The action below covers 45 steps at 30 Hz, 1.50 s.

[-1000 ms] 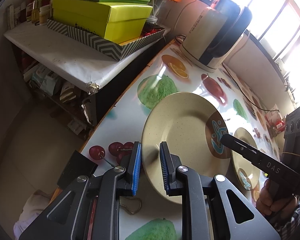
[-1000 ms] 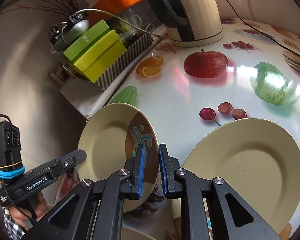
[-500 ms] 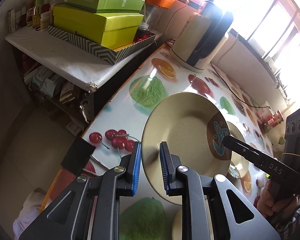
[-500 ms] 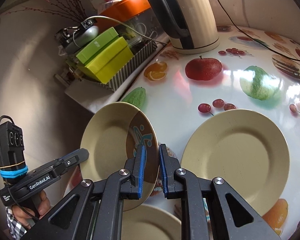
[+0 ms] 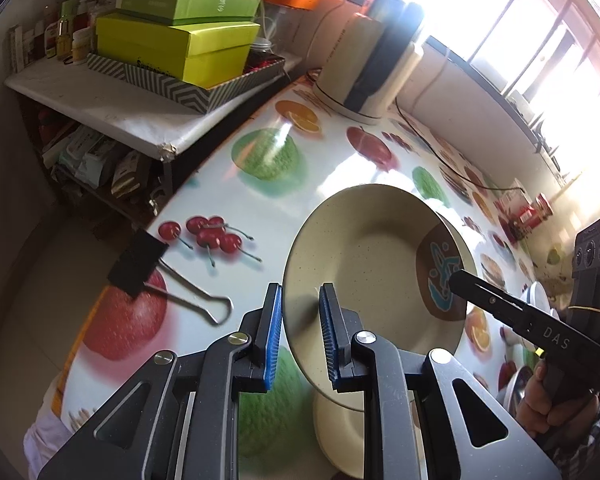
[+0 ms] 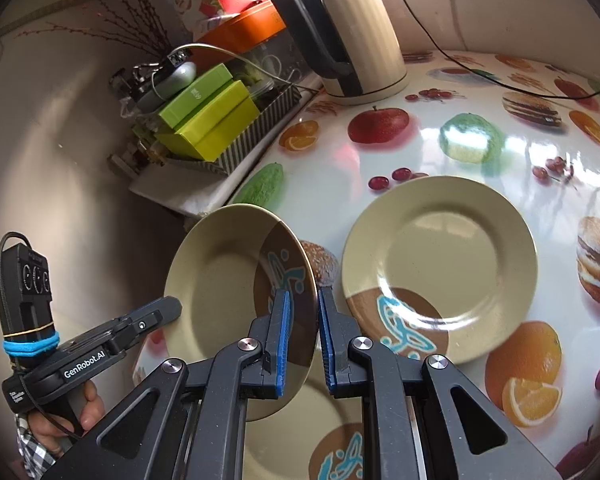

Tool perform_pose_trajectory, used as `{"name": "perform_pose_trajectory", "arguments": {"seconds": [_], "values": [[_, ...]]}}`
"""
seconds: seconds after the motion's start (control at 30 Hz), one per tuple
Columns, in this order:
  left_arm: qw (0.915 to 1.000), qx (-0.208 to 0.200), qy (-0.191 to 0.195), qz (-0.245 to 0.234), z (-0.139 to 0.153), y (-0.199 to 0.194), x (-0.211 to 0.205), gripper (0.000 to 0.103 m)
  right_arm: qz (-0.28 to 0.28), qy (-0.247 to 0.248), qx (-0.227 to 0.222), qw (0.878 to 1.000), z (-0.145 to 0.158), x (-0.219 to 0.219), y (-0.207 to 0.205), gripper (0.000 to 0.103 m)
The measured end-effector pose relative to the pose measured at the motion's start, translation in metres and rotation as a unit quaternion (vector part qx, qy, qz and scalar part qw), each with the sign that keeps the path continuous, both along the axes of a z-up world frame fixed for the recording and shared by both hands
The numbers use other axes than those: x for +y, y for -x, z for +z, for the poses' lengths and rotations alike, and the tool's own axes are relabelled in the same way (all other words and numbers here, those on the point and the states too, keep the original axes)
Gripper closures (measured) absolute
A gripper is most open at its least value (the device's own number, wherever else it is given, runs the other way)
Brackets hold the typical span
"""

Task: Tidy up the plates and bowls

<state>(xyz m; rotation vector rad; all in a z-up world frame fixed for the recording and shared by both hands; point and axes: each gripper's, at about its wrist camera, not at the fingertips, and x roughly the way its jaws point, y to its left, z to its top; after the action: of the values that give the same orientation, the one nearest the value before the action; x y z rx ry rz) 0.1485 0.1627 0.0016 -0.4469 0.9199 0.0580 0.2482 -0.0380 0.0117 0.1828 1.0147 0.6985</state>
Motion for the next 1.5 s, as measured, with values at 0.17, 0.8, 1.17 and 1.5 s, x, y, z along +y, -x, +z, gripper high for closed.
{"name": "perform_pose_trajectory", "arguments": {"seconds": [0.17, 0.8, 1.17, 1.5], "values": [[0.9999, 0.003, 0.001, -0.011, -0.002, 0.008, -0.012, 0.083, -0.009, 0.003, 0.004, 1.0, 0.0, -0.015, 0.013, 0.088], [0.9986, 0.036, 0.003, -0.038, -0.026, 0.03, -0.039, 0.083, -0.04, 0.013, 0.04, 0.998, -0.026, -0.048, 0.057, 0.088], [0.9979, 0.045, 0.001, -0.047, -0.031, 0.034, -0.046, 0.083, -0.049, 0.02, 0.043, 0.998, -0.03, -0.054, 0.067, 0.088], [0.9976, 0.048, -0.003, -0.049, -0.032, 0.035, -0.046, 0.083, -0.051, 0.031, 0.038, 0.998, -0.031, -0.052, 0.072, 0.087]]}}
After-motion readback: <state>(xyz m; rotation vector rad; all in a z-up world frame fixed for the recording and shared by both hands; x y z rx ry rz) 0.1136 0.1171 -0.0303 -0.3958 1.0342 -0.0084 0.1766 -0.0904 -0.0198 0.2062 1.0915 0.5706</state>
